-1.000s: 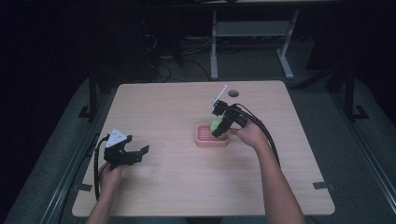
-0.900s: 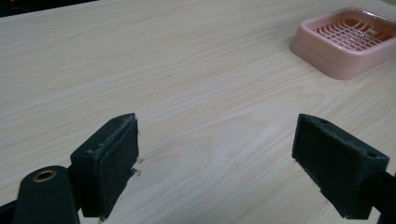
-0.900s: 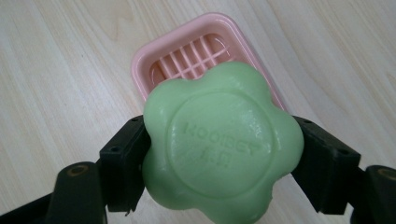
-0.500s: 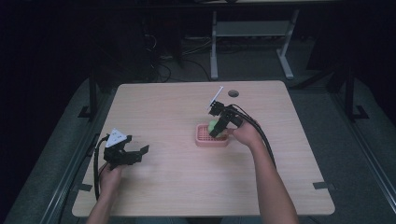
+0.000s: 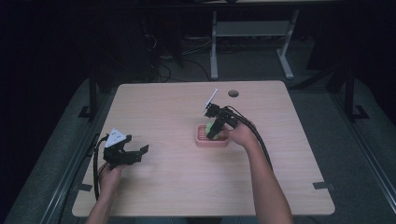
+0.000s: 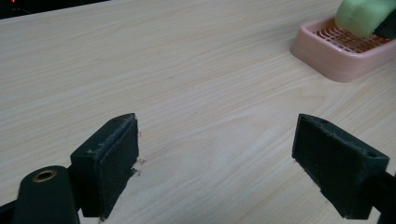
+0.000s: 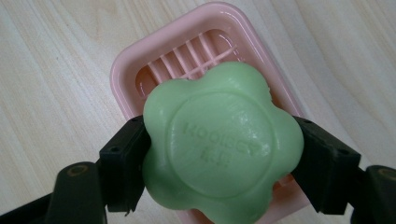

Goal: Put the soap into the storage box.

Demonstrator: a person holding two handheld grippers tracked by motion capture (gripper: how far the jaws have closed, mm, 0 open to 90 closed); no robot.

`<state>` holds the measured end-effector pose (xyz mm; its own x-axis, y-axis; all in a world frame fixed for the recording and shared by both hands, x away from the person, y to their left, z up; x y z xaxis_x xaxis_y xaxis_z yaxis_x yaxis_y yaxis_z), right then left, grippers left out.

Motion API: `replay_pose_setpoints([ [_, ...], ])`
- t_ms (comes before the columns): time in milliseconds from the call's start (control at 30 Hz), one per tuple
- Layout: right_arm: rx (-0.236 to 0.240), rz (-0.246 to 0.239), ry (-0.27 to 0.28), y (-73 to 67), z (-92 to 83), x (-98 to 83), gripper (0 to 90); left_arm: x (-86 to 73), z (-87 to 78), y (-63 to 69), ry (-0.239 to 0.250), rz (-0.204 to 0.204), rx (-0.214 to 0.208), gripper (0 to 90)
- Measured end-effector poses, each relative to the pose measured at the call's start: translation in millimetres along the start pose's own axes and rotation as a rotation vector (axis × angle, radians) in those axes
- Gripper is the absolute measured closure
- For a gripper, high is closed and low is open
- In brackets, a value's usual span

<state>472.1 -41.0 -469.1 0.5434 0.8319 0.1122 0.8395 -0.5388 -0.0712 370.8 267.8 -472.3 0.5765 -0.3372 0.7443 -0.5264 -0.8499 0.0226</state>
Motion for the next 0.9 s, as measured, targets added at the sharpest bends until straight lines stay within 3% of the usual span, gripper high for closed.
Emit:
replay_pose_setpoints([
  [900,-0.04,-0.015,-0.008,-1.0,3.3,4.9,25.6,-0.4,-0.3,-0.5,-0.004,-0.001,-0.002,14.4],
])
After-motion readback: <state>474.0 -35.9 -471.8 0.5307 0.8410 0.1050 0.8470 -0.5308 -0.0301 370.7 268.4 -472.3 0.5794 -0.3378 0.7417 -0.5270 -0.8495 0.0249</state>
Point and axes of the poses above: each handheld gripper's, and its own axes: z roughly forward along the jaws, x roughly out of its top, y roughly to its right, the point moved 6 cm from there along z, roughly forward along the jaws, and after that the axes turned 11 degrees about -y, right-handed, at the moved point
